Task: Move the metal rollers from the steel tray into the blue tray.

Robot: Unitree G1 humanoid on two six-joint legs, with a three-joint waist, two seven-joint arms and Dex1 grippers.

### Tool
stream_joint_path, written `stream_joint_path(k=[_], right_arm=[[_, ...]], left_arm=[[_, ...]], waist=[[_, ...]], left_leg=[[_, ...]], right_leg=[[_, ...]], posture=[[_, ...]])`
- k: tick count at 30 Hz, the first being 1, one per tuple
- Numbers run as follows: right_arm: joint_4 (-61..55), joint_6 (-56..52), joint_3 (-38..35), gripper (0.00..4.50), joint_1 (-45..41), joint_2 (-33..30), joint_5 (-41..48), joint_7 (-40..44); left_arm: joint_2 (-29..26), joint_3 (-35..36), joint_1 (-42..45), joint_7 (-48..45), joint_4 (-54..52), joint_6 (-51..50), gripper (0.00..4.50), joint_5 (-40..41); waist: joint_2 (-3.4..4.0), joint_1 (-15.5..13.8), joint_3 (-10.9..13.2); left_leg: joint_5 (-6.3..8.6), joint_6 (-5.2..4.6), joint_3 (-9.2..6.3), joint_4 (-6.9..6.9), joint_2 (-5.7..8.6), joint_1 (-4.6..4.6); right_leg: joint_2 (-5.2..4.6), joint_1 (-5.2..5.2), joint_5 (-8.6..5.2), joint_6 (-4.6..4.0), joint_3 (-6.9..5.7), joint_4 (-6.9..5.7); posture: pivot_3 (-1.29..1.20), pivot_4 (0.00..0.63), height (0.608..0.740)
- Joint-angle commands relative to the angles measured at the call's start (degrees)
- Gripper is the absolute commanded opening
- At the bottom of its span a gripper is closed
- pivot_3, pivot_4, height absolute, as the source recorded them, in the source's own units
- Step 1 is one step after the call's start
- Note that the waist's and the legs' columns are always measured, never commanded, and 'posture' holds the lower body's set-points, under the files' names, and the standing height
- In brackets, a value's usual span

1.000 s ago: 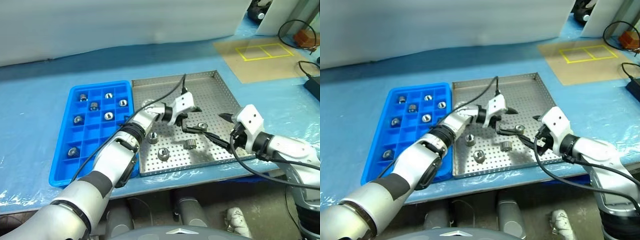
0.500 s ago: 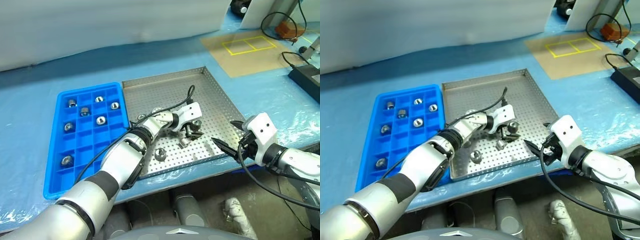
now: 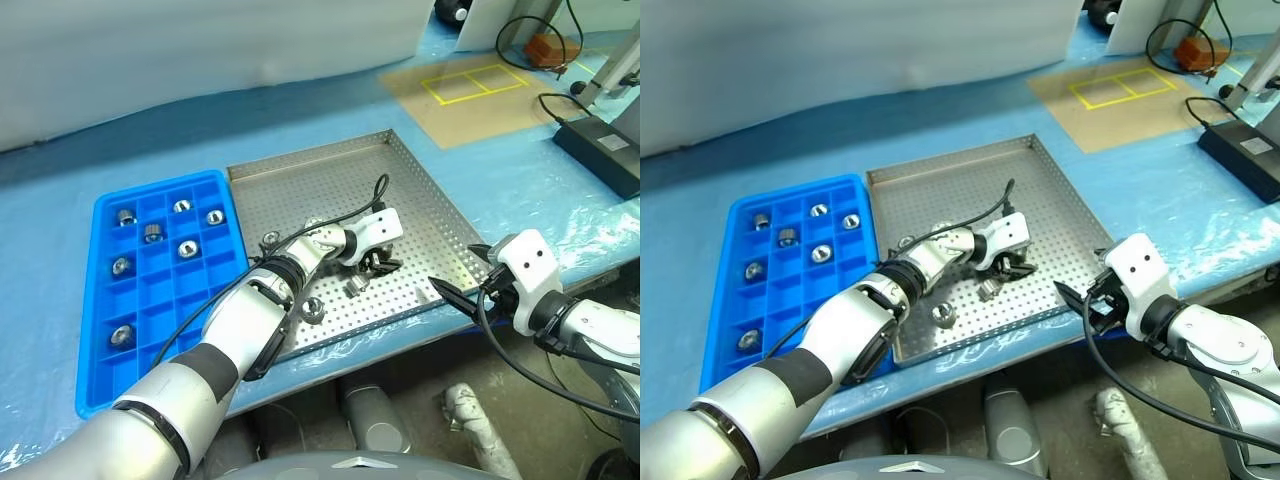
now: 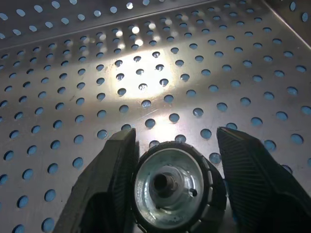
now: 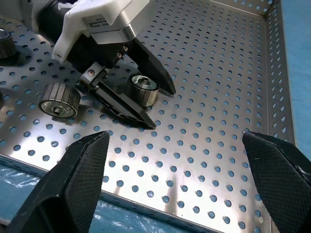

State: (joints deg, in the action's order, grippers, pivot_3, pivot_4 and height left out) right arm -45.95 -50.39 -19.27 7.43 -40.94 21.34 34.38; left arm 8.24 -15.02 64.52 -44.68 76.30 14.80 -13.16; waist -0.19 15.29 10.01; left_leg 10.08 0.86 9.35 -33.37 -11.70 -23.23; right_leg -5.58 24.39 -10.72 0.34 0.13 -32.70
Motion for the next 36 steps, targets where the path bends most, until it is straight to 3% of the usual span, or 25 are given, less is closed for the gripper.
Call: stream_joint_path(k=[1,5,19,24,26,29,32,36], right_arm=[[-0.7,1.5,0.3,4.5,-1.0,-0.3,0.0,-0.9],[-0.1,1.9,1.0,4.5,-1.7,-0.2,0.0,-1.4],[5.8,5.6,7.7,4.5,-8.2,-0.3,-0.3,-1.0],[10.8,8.6,12.4,4.5,-13.9,-0.5,-0.9,1.2],[14.1,10.3,15.1,4.5,-17.6,0.0,-1.2,2.7],[22.2,15.4,21.8,4.5,-25.8,2.0,-3.2,6.6],[30.0,20.2,27.0,4.5,-32.9,5.1,-4.9,10.4],[39.6,26.6,32.0,4.5,-39.9,9.5,-6.8,15.7]], left_arm=[[0.1,0.3,-0.5,-0.9,-0.1,0.1,2.8,-0.6],[-0.3,0.9,-0.2,-0.2,-0.3,0.3,1.91,-0.5],[-5.3,7.7,2.6,-1.5,-3.1,3.3,1.9,4.0],[-8.9,13.0,3.2,-11.7,-9.2,2.9,1.9,11.4],[-10.8,14.3,1.7,-15.7,-14.1,1.1,1.9,14.4],[-16.2,14.2,-6.7,-22.7,-31.9,-7.9,1.9,19.4],[-22.5,13.6,-15.3,-23.8,-47.0,-15.5,1.9,21.4],[-30.5,14.9,-26.0,-23.0,-63.1,-21.9,1.9,23.8]], waist=[[0.0,0.0,0.0],[0.0,0.1,0.0],[0.0,0.6,0.0],[-0.01,0.1,0.0],[-0.01,-0.4,0.0],[-0.01,-1.0,0.0],[0.02,-2.2,0.0],[0.06,-6.8,0.1]], left_leg=[[0.0,0.0,-0.03,0.0,0.0,0.0],[0.0,0.01,-0.05,-0.01,0.01,-0.01],[-0.01,-0.02,-0.08,-0.01,0.02,-0.06],[-0.02,-0.03,-0.12,0.01,0.03,-0.08],[-0.02,-0.03,-0.12,0.02,0.03,-0.06],[-0.03,-0.04,-0.1,0.05,-0.03,0.02],[-0.04,-0.04,-0.1,0.09,-0.19,0.15],[-0.16,0.11,-0.18,0.07,-0.43,0.19]], right_leg=[[0.0,-0.02,0.0,0.0,-0.02,0.0],[-0.02,-0.02,-0.01,0.02,-0.04,0.0],[-0.05,-0.02,0.18,-0.29,-0.11,0.0],[-0.11,-0.03,0.22,-0.35,-0.17,-0.01],[-0.13,-0.02,0.24,-0.39,-0.18,-0.03],[-0.15,-0.03,0.26,-0.43,-0.19,-0.16],[-0.1,-0.01,0.25,-0.46,-0.22,-0.42],[-0.01,0.19,0.08,-0.72,-0.41,-0.99]], posture=[[-0.77,0.15,0.74],[-0.76,0.15,0.74],[-0.66,0.15,0.74],[-0.55,0.15,0.74],[-0.48,0.15,0.74],[-0.4,0.15,0.74],[-0.3,0.15,0.74],[-0.14,0.15,0.74]])
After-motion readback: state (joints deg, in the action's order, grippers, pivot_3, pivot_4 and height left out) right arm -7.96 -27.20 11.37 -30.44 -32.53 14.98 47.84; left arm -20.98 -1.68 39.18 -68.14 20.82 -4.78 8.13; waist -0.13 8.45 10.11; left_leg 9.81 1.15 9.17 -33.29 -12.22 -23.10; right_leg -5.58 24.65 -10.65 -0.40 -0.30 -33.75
